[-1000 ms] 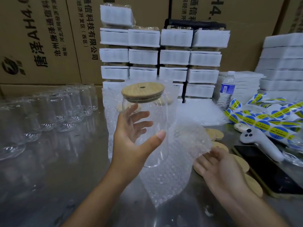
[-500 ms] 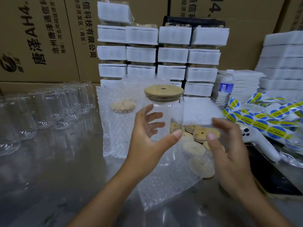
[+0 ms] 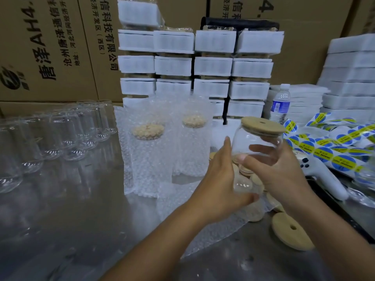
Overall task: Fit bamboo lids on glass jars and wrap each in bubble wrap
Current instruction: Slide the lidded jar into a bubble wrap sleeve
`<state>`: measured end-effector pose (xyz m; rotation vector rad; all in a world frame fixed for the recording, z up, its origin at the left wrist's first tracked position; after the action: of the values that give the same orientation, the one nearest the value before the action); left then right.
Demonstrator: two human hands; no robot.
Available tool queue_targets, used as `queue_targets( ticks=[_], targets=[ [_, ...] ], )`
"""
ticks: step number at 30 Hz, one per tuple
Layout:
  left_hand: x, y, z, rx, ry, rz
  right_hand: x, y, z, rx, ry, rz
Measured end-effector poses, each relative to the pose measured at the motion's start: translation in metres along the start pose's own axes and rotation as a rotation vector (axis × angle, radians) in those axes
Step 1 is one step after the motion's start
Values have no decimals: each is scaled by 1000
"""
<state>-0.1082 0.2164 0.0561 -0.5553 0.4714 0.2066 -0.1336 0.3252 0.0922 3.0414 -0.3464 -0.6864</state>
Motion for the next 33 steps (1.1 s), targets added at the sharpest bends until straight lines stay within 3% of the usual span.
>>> queue_targets(
  ticks=[5, 9, 15, 21, 33],
  targets=[
    [0, 13, -14, -243, -9, 5, -20, -41, -7, 57, -126, 204],
    [-9, 20, -24, -279, -162, 74, -27, -50, -12, 131, -205, 226],
    [-12, 36, -48, -504, -295, -2, -31, -54, -8, 135, -208, 232],
    [-11, 24, -48, -364, -312, 105, -31, -57, -7, 87, -206, 240],
    [3, -4, -42, 239, -308, 275, -34, -47, -25, -51, -165, 137]
  ],
)
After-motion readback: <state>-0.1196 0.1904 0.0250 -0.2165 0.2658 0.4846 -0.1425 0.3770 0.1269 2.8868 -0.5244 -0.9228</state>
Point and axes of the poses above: each hand's wrist, its own x-axis away from the middle knuckle, its own y-axis out of the palm, z = x × y, the point moved 10 cm from there along -x, towards the middle knuckle, and after that the axes turned 15 degrees about z, right-handed, at the moved point
